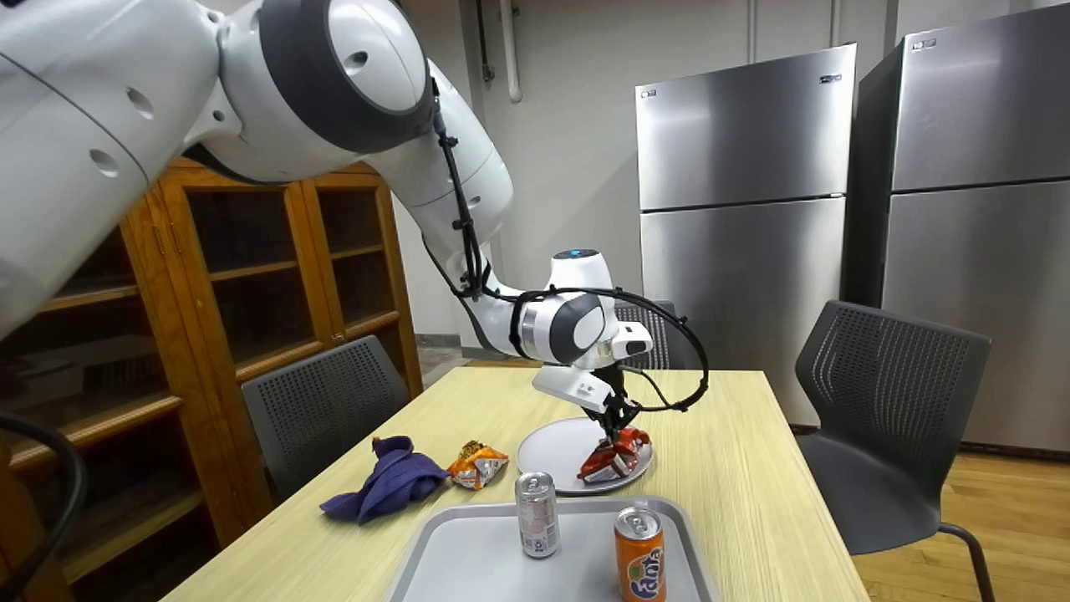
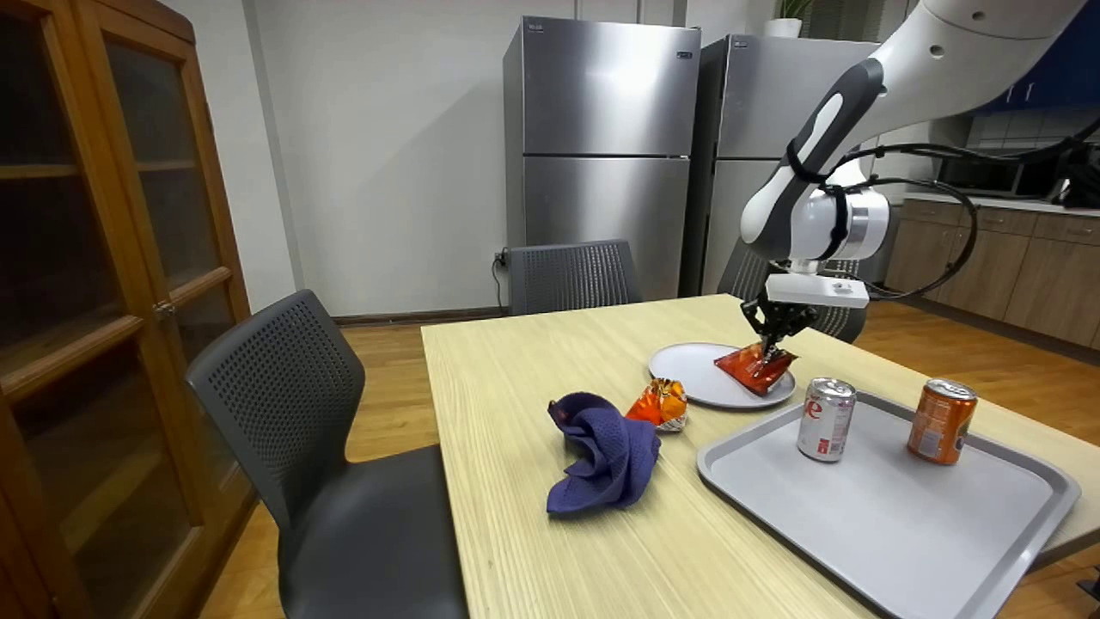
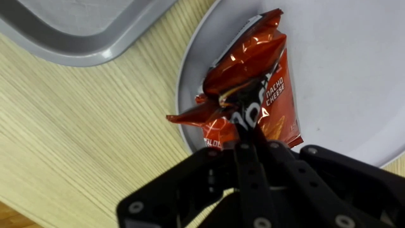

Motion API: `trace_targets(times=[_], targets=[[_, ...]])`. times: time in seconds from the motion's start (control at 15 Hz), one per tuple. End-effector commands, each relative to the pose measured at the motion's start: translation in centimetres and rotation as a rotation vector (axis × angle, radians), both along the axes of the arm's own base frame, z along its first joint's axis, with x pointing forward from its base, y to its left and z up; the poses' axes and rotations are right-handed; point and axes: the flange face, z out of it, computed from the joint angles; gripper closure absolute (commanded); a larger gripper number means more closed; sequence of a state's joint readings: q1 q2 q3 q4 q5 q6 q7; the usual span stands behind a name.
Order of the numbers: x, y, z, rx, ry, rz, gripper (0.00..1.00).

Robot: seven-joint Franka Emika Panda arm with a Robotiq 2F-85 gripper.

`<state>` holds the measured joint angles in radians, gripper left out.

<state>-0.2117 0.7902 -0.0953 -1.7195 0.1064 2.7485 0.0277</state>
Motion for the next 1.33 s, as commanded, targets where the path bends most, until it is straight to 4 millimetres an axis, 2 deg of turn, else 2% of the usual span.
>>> trace_targets(times=[0.0,0.2,0.6,0.93,1.27], targets=[[0.7,0.0,0.9,0.017,-0.010,-0.007,1.00],[1.1,0.3,2.7,0.022,-0.046,0.001,1.00],[2.2,0.0,8.8,0.042,-0.159,-0.001,1.00],[2.3,-2.9,11.7,0.047,-0.220,-0.075,1.00],[1.8,-6.4,12.5,0.039,-0.244,-0.148,1.00]])
